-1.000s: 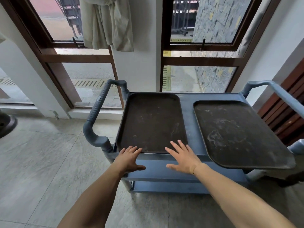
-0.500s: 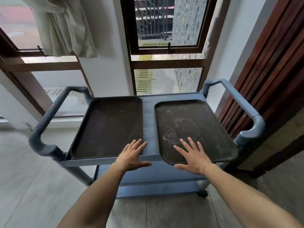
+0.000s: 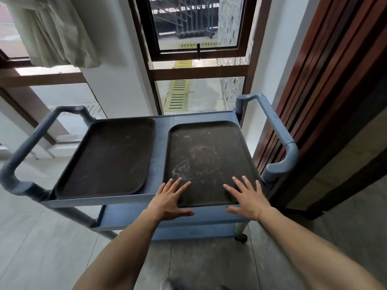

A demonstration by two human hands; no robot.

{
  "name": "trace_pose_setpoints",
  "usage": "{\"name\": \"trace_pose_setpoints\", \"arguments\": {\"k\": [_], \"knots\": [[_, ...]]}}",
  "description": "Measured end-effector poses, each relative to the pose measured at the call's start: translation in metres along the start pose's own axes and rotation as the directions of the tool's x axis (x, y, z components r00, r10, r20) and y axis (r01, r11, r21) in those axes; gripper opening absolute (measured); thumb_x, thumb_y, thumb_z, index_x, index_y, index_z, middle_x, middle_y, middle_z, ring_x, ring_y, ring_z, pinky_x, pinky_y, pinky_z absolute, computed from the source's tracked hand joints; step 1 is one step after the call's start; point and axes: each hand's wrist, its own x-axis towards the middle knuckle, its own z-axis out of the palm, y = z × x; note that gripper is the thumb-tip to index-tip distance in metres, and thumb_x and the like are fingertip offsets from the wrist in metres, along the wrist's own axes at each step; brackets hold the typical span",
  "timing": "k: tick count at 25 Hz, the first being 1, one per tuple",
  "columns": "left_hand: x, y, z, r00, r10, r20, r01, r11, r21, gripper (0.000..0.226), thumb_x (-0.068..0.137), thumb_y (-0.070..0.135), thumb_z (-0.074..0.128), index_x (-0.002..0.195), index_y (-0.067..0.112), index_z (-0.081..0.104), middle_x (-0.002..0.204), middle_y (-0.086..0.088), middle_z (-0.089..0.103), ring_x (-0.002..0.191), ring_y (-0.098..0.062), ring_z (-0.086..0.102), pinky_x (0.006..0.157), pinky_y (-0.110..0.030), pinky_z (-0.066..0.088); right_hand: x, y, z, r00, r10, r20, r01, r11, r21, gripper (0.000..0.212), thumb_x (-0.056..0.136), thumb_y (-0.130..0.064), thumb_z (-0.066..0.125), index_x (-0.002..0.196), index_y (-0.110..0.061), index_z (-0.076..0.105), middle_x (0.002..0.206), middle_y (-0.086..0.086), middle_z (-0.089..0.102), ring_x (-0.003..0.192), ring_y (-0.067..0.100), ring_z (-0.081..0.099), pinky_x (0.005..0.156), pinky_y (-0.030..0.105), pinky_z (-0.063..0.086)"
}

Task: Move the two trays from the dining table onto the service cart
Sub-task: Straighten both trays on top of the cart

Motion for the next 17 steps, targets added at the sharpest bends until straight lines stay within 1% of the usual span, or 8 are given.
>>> {"name": "trace_pose_setpoints", "arguments": {"k": [3, 6, 11, 12, 13, 15, 16, 17], "knots": [[0.003, 0.009, -0.002, 1.0, -0.008, 0.026, 0.007, 1.0, 0.029, 0.11, 0.068, 0.09, 0.044, 0.155, 0.046, -0.008, 0.168, -0.003, -0.012, 0.154, -0.03, -0.009, 0.123, -0.044, -0.001, 0.0, 0.007, 0.003, 1.0, -0.004, 0.009, 0.004, 1.0, -0.004, 0.083, 0.087, -0.074, 0.042, 0.154, -0.046, 0.002, 0.165, -0.001, -0.008, 0.149, 0.03, -0.014, 0.116, 0.061, -0.004], [0.006, 0.008, -0.001, 0.998, -0.022, 0.051, 0.021, 1.0, 0.022, 0.103, 0.08, 0.075, 0.056, 0.155, 0.046, -0.008, 0.167, -0.005, -0.014, 0.154, -0.031, -0.006, 0.123, -0.044, 0.008, 0.004, 0.011, 0.002, 1.0, -0.014, 0.001, 0.014, 1.0, -0.001, 0.083, 0.087, -0.072, 0.043, 0.154, -0.045, 0.002, 0.165, 0.0, -0.006, 0.15, 0.03, -0.011, 0.118, 0.059, -0.001], [0.014, -0.001, 0.004, 1.0, 0.014, 0.009, -0.014, 0.999, 0.048, 0.096, 0.086, 0.063, 0.058, 0.156, 0.043, -0.005, 0.168, -0.008, -0.008, 0.154, -0.027, -0.002, 0.123, -0.038, 0.006, 0.013, 0.012, 0.001, 0.999, -0.053, -0.01, 0.053, 0.999, 0.005, 0.079, 0.088, -0.071, 0.044, 0.152, -0.051, 0.003, 0.165, 0.001, -0.002, 0.15, 0.03, -0.007, 0.115, 0.063, 0.001], [0.016, -0.003, 0.004, 1.0, 0.028, 0.011, -0.028, 0.998, 0.051, 0.095, 0.086, 0.063, 0.057, 0.156, 0.043, -0.004, 0.168, -0.008, -0.008, 0.154, -0.027, -0.003, 0.123, -0.038, 0.006, 0.014, 0.014, 0.0, 0.997, -0.072, 0.0, 0.072, 0.997, -0.015, 0.076, 0.088, -0.074, 0.039, 0.151, -0.053, 0.002, 0.165, 0.002, -0.002, 0.15, 0.03, -0.005, 0.115, 0.064, 0.002], [0.019, -0.006, 0.004, 0.999, 0.042, 0.018, -0.043, 0.997, 0.059, 0.094, 0.086, 0.063, 0.057, 0.156, 0.044, -0.003, 0.168, -0.009, -0.007, 0.154, -0.027, -0.002, 0.123, -0.038, 0.007, 0.016, 0.016, -0.001, 0.996, -0.093, 0.015, 0.093, 0.995, -0.036, 0.076, 0.084, -0.079, 0.029, 0.15, -0.054, 0.001, 0.165, 0.003, -0.002, 0.15, 0.031, -0.003, 0.114, 0.065, 0.003], [0.026, -0.013, 0.003, 0.998, 0.061, 0.011, -0.062, 0.996, 0.063, 0.092, 0.086, 0.064, 0.055, 0.154, 0.047, -0.004, 0.168, -0.009, -0.004, 0.154, -0.027, -0.001, 0.123, -0.039, 0.009, 0.022, 0.016, -0.004, 0.993, -0.116, 0.024, 0.117, 0.992, -0.05, 0.088, 0.066, -0.087, 0.003, 0.149, -0.056, -0.001, 0.165, 0.004, -0.001, 0.15, 0.032, -0.002, 0.113, 0.067, 0.004], [0.029, -0.016, 0.001, 0.998, 0.062, -0.001, -0.062, 0.997, 0.054, 0.091, 0.086, 0.065, 0.054, 0.153, 0.048, -0.006, 0.168, -0.008, -0.002, 0.155, -0.027, 0.0, 0.123, -0.039, 0.009, 0.025, 0.014, -0.006, 0.992, -0.123, 0.013, 0.123, 0.991, -0.052, 0.094, 0.059, -0.086, -0.006, 0.149, -0.056, -0.002, 0.165, 0.004, -0.001, 0.15, 0.033, -0.002, 0.112, 0.068, 0.003], [0.033, -0.019, -0.003, 0.998, 0.058, -0.022, -0.057, 0.998, 0.039, 0.091, 0.085, 0.065, 0.054, 0.153, 0.048, -0.006, 0.168, -0.008, 0.001, 0.155, -0.027, 0.002, 0.123, -0.039, 0.01, 0.031, 0.012, -0.009, 0.992, -0.123, -0.005, 0.123, 0.991, -0.051, 0.097, 0.057, -0.085, -0.011, 0.149, -0.056, -0.002, 0.165, 0.005, 0.0, 0.15, 0.033, -0.001, 0.112, 0.068, 0.003]]}}
